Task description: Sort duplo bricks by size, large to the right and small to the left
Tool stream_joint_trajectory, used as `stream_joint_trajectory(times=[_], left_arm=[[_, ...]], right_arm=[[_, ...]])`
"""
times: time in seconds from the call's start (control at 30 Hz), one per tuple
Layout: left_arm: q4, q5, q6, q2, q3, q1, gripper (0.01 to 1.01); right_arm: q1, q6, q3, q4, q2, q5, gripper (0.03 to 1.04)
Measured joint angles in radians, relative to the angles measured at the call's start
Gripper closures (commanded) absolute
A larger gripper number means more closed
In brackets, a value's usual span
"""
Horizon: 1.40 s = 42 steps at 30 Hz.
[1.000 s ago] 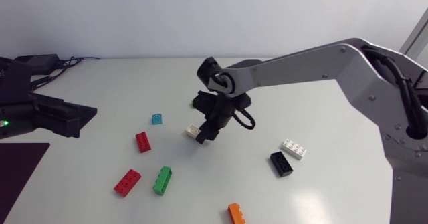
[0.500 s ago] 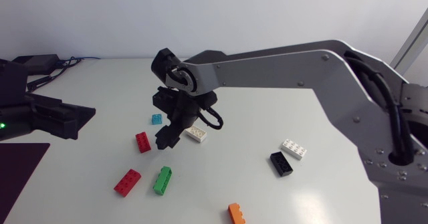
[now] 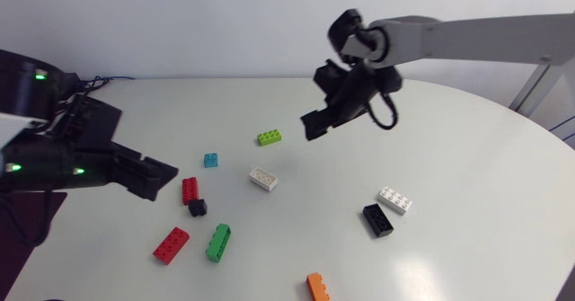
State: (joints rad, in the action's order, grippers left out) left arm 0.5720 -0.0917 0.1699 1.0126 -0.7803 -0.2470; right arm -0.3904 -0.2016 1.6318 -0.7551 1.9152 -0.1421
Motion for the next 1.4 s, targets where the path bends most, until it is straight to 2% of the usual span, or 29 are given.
stream_joint_trajectory(times=[0.1, 0.23, 0.43, 0.47, 0.5, 0.53, 0.6, 0.67, 0.8, 1.13, 1.27, 1.3, 1.33, 1.37, 1.4], left_arm=[[-0.055, -0.003, -0.006, 0.131, -0.014, -0.062, 0.046], [-0.122, 0.002, -0.017, 0.282, -0.063, -0.104, 0.046], [-0.266, 0.169, -0.04, 0.522, -0.158, -0.16, 0.049], [-0.274, 0.183, -0.039, 0.563, -0.175, -0.162, 0.08], [-0.274, 0.192, -0.037, 0.604, -0.194, -0.162, 0.166], [-0.273, 0.202, -0.032, 0.645, -0.214, -0.161, 0.275], [-0.245, 0.204, -0.028, 0.711, -0.252, -0.152, 0.587], [-0.232, 0.204, -0.028, 0.764, -0.286, -0.142, 0.659], [-0.234, 0.204, -0.023, 0.787, -0.301, -0.136, 0.698], [-0.301, 0.189, 0.003, 0.868, -0.34, -0.202, 0.716], [-0.303, 0.143, 0.013, 0.897, -0.359, -0.214, 0.684], [-0.302, 0.13, 0.013, 0.899, -0.362, -0.215, 0.597], [-0.293, 0.119, 0.013, 0.899, -0.37, -0.217, 0.431], [-0.283, 0.114, 0.013, 0.899, -0.379, -0.219, 0.193], [-0.274, 0.106, 0.013, 0.899, -0.39, -0.221, 0.044]], right_arm=[[0.066, 0.0, -0.069, 0.001, -0.092, -0.012, 0.06], [0.103, 0.0, -0.159, 0.013, -0.169, -0.025, 0.06], [0.123, 0.0, -0.276, 0.036, -0.216, -0.039, 0.06], [0.128, 0.0, -0.291, 0.041, -0.225, -0.039, 0.06], [0.131, 0.0, -0.303, 0.045, -0.234, -0.039, 0.06], [0.138, 0.0, -0.315, 0.051, -0.246, -0.04, 0.06], [0.149, 0.0, -0.328, 0.059, -0.262, -0.042, 0.06], [0.158, 0.0, -0.331, 0.061, -0.272, -0.042, 0.06], [0.173, -0.001, -0.346, 0.081, -0.282, -0.042, 0.06], [0.194, -0.006, -0.397, 0.096, -0.3, -0.068, 0.06], [0.211, -0.019, -0.402, 0.097, -0.317, -0.068, 0.06], [0.216, -0.023, -0.402, 0.097, -0.32, -0.068, 0.06], [0.219, -0.024, -0.402, 0.097, -0.322, -0.068, 0.06], [0.221, -0.024, -0.402, 0.098, -0.323, -0.068, 0.06], [0.222, -0.026, -0.404, 0.1, -0.323, -0.068, 0.06]])
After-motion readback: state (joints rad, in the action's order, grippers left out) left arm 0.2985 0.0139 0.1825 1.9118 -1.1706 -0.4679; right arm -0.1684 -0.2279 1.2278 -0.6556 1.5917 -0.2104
